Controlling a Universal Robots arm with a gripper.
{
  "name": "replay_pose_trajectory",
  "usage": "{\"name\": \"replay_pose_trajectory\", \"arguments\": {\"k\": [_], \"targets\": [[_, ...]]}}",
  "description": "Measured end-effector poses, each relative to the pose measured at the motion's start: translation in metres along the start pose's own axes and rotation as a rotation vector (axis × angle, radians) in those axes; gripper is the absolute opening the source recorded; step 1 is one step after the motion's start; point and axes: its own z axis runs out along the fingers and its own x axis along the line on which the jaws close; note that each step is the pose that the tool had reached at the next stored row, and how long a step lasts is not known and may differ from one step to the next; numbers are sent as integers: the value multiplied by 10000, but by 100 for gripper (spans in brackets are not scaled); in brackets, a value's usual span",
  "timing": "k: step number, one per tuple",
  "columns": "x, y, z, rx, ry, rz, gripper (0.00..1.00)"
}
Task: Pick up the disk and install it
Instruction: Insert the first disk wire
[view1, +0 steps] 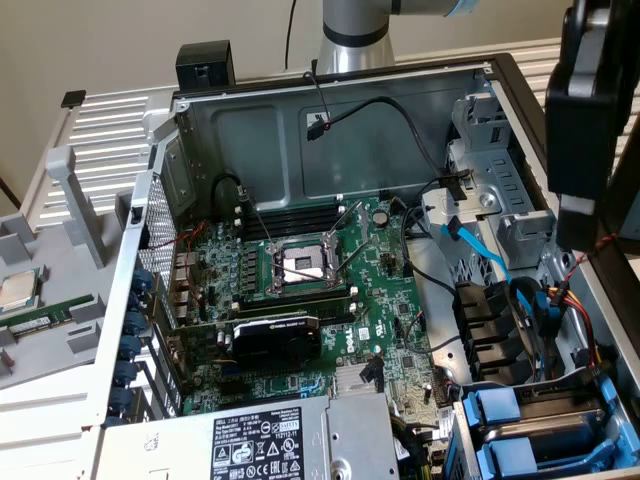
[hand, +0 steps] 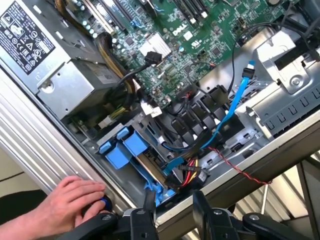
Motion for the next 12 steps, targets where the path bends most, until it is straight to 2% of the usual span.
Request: {"name": "replay_pose_trajectory", "arguments": {"k": [5,12], "targets": [[3,4,-1,18,-198,-766,43],[11,14,5,51,-405,-1774,43]]}}
